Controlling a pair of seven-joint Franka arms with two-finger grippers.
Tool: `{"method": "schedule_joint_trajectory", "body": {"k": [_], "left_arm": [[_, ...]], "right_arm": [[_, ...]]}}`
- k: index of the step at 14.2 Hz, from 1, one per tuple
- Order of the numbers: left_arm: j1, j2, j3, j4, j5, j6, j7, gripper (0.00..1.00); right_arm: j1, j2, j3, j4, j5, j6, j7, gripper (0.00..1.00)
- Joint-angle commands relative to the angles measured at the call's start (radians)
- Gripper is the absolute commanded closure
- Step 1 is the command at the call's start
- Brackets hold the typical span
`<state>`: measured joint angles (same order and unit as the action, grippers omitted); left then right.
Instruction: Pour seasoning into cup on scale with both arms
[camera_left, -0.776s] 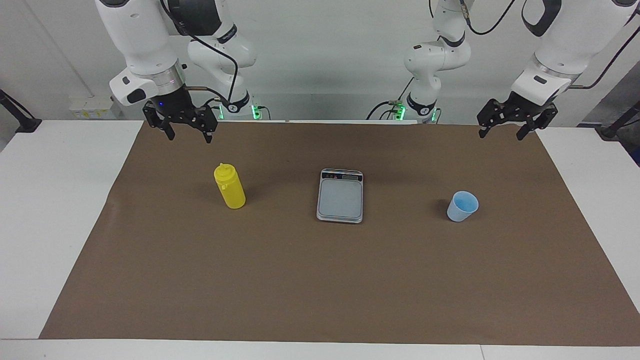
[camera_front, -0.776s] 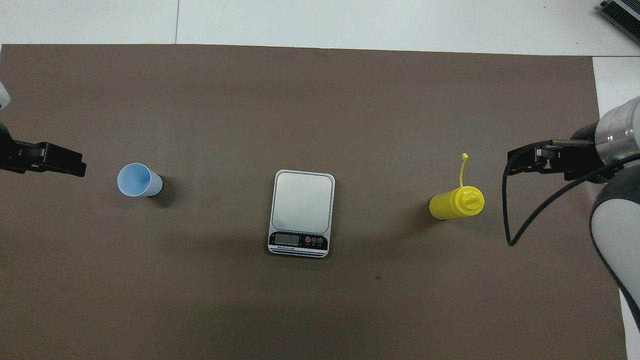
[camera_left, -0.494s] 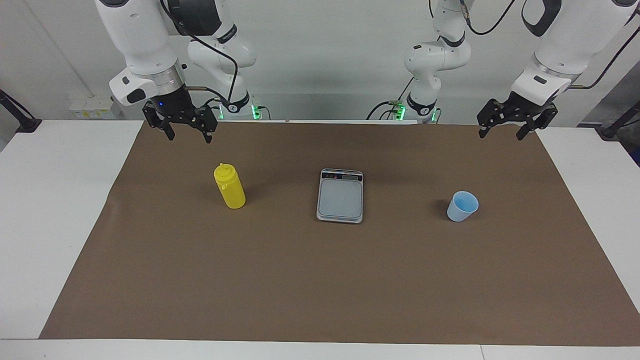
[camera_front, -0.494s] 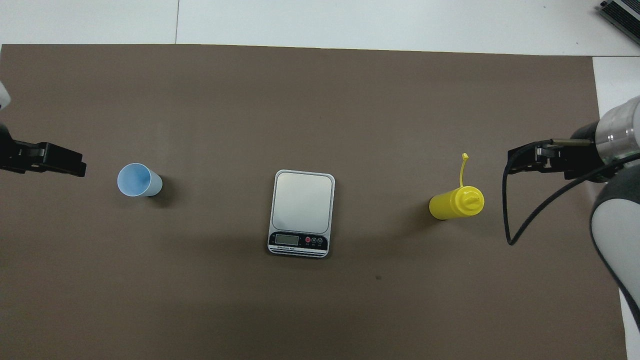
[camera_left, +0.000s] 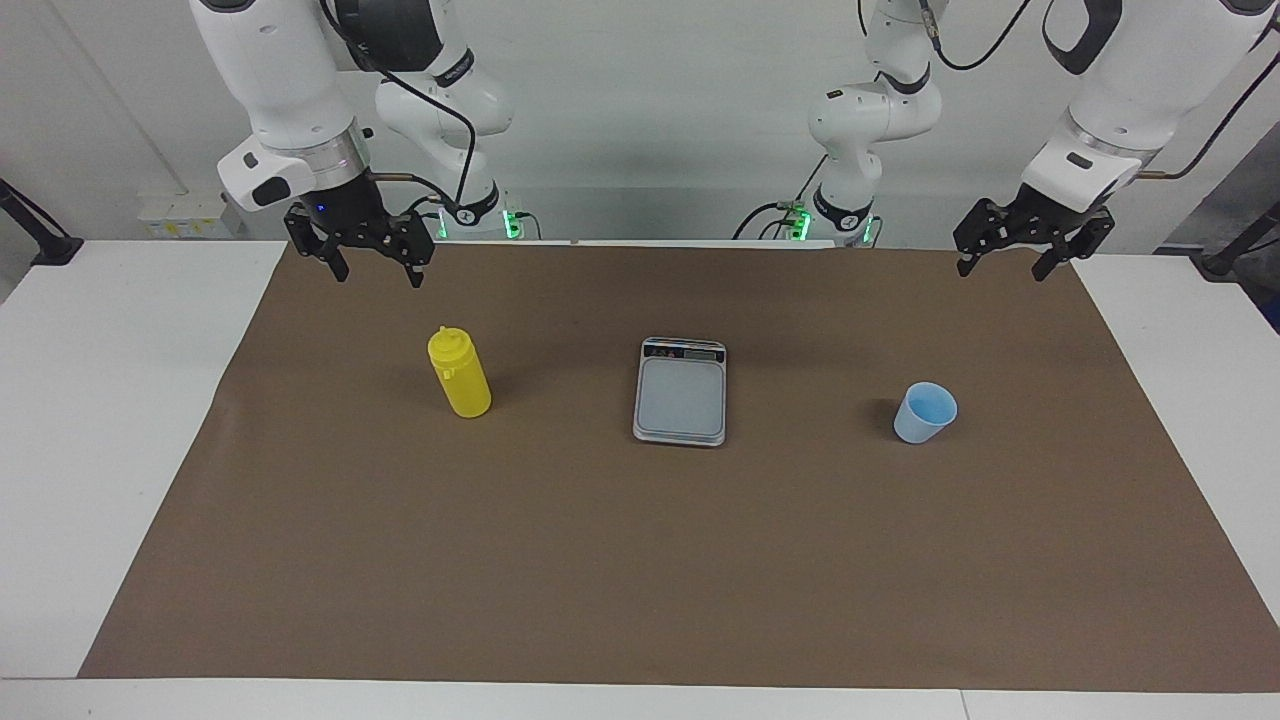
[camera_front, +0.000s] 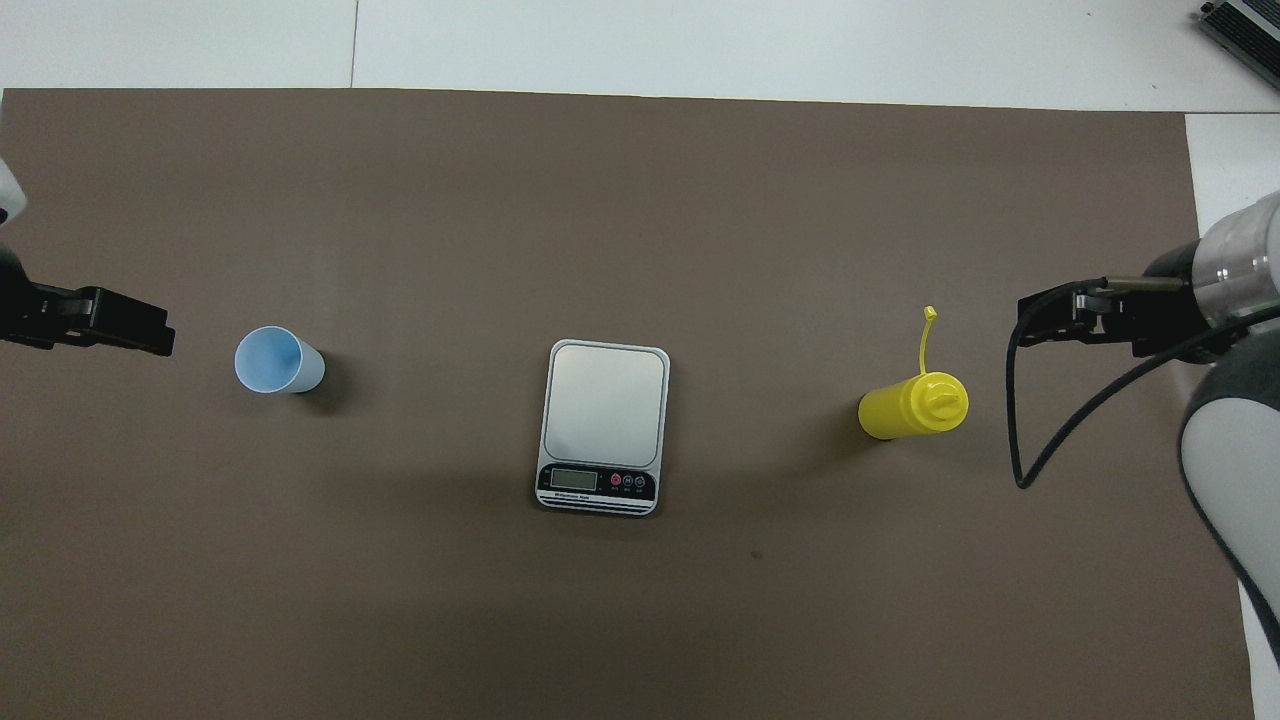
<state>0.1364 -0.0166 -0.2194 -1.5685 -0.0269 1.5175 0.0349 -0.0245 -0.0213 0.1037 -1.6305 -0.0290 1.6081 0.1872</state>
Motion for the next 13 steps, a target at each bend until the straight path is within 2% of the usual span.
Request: {"method": "schedule_joint_trajectory", "body": {"k": [1,7,11,13], "left_arm": [[0.000,-0.020,0.006,-0.025,-0.011,0.007,0.014,0.00],[0.003,-0.032,0.012,-0.057,-0.011,0.027,0.011,0.00],[0.058,-0.025,0.015,-0.166,-0.011,0.188,0.008,0.00],[0.095,-0.013,0.015,-0.243,-0.011,0.307,0.008,0.00]], "right_arm": [[-0.002,-0.040,0.005,-0.061,-0.020,0.016,0.017,0.00],[-0.002,-0.049,0.010,-0.068,-0.009,-0.003,0.006,0.00],[-0.011,-0.049,0.010,-0.068,-0.002,-0.002,0.001,0.00],[-0.012,-0.049,0.010,-0.068,-0.002,-0.004,0.003,0.00]]}}
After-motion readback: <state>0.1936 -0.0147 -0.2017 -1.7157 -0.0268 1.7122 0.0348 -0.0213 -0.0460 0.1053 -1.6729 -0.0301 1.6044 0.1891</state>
